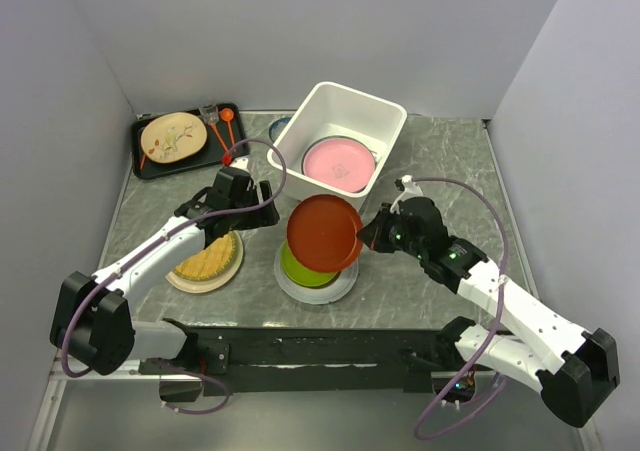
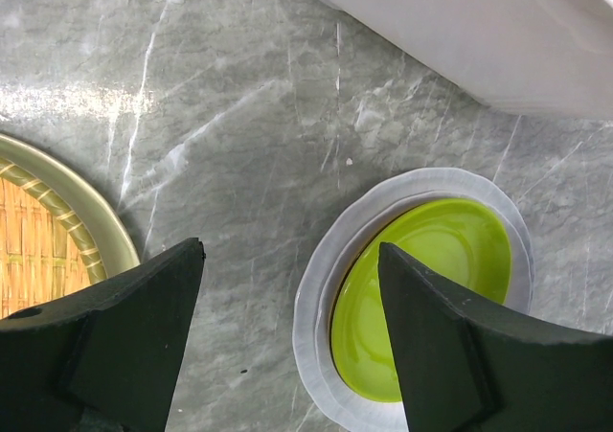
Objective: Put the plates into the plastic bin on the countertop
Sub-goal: Pick up the plate at the center of the board.
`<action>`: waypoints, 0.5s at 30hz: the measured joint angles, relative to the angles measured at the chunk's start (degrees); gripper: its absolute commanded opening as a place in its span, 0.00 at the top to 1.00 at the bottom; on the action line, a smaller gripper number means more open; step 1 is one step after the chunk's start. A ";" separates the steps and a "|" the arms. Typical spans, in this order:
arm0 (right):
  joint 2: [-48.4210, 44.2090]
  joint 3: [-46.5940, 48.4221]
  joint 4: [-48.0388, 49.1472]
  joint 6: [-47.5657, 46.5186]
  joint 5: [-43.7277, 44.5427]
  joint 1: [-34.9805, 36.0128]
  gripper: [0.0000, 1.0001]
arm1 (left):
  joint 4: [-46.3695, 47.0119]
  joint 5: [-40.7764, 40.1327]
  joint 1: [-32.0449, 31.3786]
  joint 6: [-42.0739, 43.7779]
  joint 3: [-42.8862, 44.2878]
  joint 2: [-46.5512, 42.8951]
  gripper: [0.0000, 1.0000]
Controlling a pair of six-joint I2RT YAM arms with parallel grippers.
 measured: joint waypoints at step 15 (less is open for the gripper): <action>5.18 5.31 -0.50 -1.44 3.21 -0.44 1.00 | 0.00 0.22 0.00 0.13 -0.02 0.00 0.21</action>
